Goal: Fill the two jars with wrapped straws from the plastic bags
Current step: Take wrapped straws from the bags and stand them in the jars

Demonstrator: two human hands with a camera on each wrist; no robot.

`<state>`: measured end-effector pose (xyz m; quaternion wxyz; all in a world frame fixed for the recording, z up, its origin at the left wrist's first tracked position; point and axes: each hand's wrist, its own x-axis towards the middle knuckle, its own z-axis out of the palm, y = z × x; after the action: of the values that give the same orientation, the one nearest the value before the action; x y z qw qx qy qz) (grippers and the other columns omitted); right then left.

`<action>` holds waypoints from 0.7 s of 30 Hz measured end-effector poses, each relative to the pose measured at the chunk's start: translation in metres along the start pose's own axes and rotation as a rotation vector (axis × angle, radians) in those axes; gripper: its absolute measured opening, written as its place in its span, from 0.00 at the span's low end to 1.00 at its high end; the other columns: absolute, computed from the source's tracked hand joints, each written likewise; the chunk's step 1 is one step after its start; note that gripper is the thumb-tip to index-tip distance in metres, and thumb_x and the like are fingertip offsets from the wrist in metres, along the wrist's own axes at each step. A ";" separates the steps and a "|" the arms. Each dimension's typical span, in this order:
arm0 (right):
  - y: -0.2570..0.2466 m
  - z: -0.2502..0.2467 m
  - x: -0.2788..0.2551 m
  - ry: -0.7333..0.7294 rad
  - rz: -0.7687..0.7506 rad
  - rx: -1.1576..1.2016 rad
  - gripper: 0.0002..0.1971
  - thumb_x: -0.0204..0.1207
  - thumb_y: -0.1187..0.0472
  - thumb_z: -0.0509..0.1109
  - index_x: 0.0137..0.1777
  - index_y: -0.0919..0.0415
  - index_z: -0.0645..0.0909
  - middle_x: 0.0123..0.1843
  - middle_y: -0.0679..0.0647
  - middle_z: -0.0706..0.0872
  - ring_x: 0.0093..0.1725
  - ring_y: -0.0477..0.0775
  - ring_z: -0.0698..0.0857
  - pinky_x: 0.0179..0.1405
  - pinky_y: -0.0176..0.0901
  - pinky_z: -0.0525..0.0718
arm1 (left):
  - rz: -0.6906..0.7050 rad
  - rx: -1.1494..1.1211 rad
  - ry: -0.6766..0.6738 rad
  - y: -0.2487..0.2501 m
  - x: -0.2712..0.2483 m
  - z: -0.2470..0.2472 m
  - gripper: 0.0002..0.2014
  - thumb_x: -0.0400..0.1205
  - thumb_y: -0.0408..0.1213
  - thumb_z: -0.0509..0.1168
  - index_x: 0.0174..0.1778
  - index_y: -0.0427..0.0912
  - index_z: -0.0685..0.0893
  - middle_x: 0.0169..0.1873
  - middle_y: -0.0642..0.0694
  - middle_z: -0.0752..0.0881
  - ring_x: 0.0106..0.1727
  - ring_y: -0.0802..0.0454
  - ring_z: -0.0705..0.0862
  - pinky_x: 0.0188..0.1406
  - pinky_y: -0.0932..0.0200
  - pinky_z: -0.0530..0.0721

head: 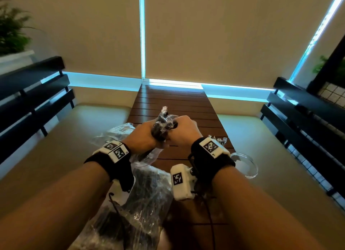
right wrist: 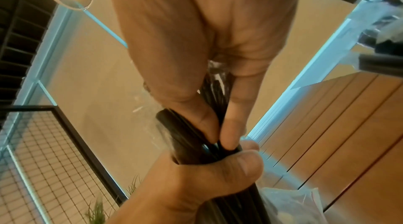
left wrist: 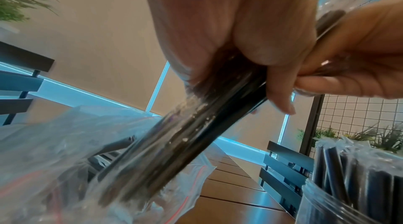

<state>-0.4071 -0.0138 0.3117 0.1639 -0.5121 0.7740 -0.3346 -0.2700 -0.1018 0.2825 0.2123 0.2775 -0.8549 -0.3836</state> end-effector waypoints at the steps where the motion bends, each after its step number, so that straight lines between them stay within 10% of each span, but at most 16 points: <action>1: 0.002 -0.001 0.000 -0.001 0.003 0.059 0.07 0.72 0.59 0.76 0.34 0.54 0.85 0.38 0.51 0.86 0.40 0.48 0.81 0.24 0.25 0.69 | -0.007 -0.021 0.019 0.000 -0.001 0.000 0.21 0.64 0.37 0.84 0.52 0.53 0.89 0.44 0.57 0.91 0.46 0.62 0.88 0.53 0.54 0.85; 6: 0.001 0.005 -0.003 0.018 -0.011 0.360 0.17 0.67 0.59 0.76 0.57 0.51 0.85 0.52 0.48 0.90 0.53 0.49 0.87 0.51 0.46 0.88 | 0.015 -0.140 0.158 0.005 -0.004 -0.002 0.23 0.63 0.46 0.80 0.55 0.50 0.89 0.47 0.51 0.92 0.50 0.52 0.90 0.56 0.42 0.88; 13: 0.026 0.034 -0.015 -0.090 0.056 0.467 0.46 0.67 0.61 0.78 0.82 0.48 0.58 0.73 0.56 0.71 0.69 0.56 0.75 0.65 0.56 0.83 | 0.039 -0.355 0.326 0.039 0.007 -0.016 0.07 0.74 0.29 0.75 0.36 0.41 0.83 0.32 0.44 0.84 0.37 0.49 0.85 0.45 0.45 0.87; 18: 0.042 0.061 -0.022 -0.151 0.114 0.460 0.59 0.57 0.54 0.87 0.83 0.43 0.52 0.77 0.54 0.66 0.69 0.54 0.74 0.48 0.36 0.87 | 0.032 -0.497 0.389 0.057 0.010 -0.020 0.05 0.76 0.29 0.75 0.42 0.32 0.86 0.37 0.37 0.86 0.39 0.48 0.87 0.44 0.51 0.88; 21: 0.042 0.066 -0.026 -0.184 0.148 0.647 0.52 0.57 0.53 0.87 0.78 0.44 0.59 0.72 0.56 0.75 0.66 0.55 0.80 0.53 0.49 0.87 | 0.025 -0.568 0.428 0.069 0.009 -0.020 0.03 0.76 0.29 0.75 0.42 0.34 0.88 0.35 0.42 0.88 0.39 0.49 0.88 0.43 0.52 0.89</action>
<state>-0.3857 -0.0031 0.2327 0.4106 -0.4042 0.6447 -0.5023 -0.2871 -0.0802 0.3497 0.4598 0.2707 -0.6538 -0.5365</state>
